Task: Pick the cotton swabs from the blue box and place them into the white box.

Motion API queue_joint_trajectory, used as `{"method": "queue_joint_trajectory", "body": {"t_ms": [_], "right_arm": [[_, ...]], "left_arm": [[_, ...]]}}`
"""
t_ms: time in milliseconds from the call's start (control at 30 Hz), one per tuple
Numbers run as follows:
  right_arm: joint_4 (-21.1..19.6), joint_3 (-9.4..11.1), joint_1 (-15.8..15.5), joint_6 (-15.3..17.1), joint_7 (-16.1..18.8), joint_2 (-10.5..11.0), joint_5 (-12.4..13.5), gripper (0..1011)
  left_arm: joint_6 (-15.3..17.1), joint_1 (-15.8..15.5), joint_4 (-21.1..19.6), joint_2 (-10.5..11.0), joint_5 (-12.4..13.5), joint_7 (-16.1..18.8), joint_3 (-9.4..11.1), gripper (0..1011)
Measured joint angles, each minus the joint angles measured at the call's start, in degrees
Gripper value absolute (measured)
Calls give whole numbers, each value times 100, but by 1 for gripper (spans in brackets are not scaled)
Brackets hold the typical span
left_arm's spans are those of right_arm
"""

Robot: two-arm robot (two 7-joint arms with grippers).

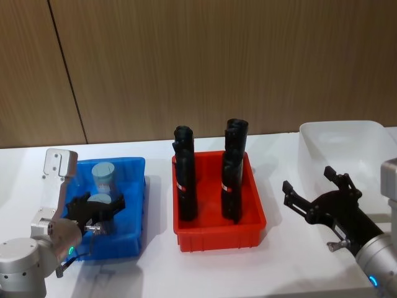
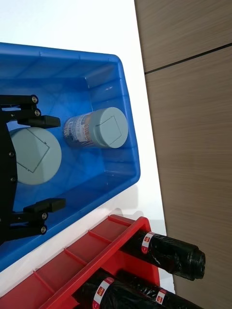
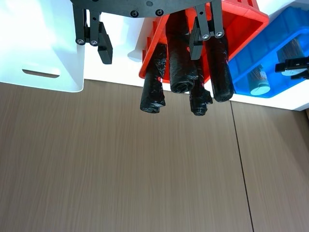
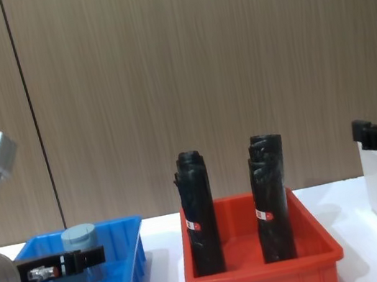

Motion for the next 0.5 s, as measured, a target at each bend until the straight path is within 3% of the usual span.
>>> {"method": "queue_joint_trajectory", "body": {"t_ms": [333,500], "right_arm": [[0,0,0,0,0,0,0,1002],[0,0,0,0,0,0,0,1002]], "left_arm": [[0,-39,71,-28,-5,-29,-7,677],[31,-13,-15,-18,8,10,-20,659]]}}
